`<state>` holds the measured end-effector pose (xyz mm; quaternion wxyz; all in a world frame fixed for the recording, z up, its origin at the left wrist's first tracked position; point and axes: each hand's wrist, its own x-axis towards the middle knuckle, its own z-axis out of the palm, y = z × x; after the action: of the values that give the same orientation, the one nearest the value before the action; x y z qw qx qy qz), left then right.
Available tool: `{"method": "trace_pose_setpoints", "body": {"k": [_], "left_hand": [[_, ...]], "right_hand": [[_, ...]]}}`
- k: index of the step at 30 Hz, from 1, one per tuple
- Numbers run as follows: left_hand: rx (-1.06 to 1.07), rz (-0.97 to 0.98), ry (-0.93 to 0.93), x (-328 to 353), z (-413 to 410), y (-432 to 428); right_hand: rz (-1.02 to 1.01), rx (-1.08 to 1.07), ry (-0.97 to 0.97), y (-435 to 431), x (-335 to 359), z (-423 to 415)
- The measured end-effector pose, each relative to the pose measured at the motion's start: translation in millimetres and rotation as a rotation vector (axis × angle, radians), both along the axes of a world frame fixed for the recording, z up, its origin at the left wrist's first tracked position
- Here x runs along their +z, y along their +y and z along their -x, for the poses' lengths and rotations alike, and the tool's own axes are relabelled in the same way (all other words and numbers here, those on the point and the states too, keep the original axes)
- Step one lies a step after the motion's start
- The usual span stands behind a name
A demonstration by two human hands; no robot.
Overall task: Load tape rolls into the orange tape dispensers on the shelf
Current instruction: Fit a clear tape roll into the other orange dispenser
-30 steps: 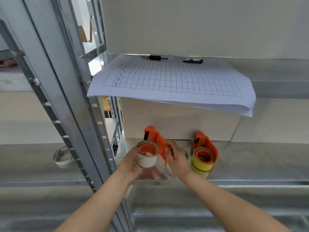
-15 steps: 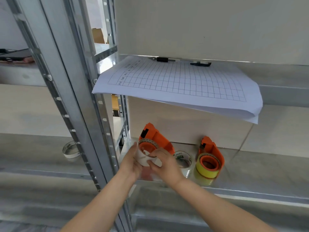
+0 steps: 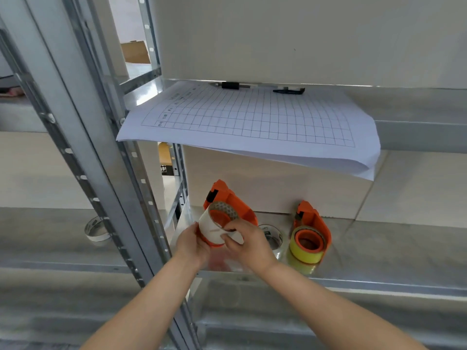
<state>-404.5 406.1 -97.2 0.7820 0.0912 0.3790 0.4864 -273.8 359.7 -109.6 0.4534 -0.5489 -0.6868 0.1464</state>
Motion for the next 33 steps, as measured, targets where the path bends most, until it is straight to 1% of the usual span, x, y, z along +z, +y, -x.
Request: {"method": "trace_pose_setpoints", "body": {"k": [6,10,13,15,17,19,22,24,26,28,31,33], "left_hand": [[-0.035,0.003,-0.019,-3.4,-23.3,6.9],[-0.085,-0.051,0.019,0.4,-42.4,5.6],[-0.029,-0.07,0.08,2.3,-49.8,4.3],[0.025,-0.081,0.104,5.2,-47.2,3.2],[0.099,-0.109,0.194,7.3,-37.9,6.8],[0.185,-0.156,0.273,12.2,-23.2,11.2],[0.332,-0.147,0.272,18.1,-0.3,23.3],[0.379,-0.111,0.245,26.5,8.8,28.7],[0.374,-0.097,0.195,34.4,11.1,31.3],[0.35,-0.117,0.19,38.4,10.0,31.5],[0.321,-0.15,0.171,39.7,3.8,25.9],[0.286,-0.153,0.16,38.4,2.8,23.5]], "right_hand": [[-0.042,-0.092,-0.006,-10.7,11.1,-30.3],[-0.038,-0.127,-0.042,-18.7,13.0,-43.1],[-0.037,-0.134,-0.022,-21.1,13.3,-46.2],[-0.04,-0.159,0.044,-18.4,13.5,-45.1],[-0.024,-0.208,0.102,-12.7,12.6,-43.4],[-0.021,-0.241,0.102,-6.7,10.4,-40.4],[-0.07,-0.229,-0.013,-1.8,6.7,-27.5],[-0.12,-0.142,-0.099,-2.5,3.2,-17.5],[-0.133,-0.008,-0.247,-2.8,-6.0,-10.7],[-0.023,0.114,-0.425,-1.4,-17.7,-6.0],[0.245,0.15,-0.689,5.9,-30.1,-1.7],[0.351,0.163,-0.768,11.4,-31.1,1.7]]}}
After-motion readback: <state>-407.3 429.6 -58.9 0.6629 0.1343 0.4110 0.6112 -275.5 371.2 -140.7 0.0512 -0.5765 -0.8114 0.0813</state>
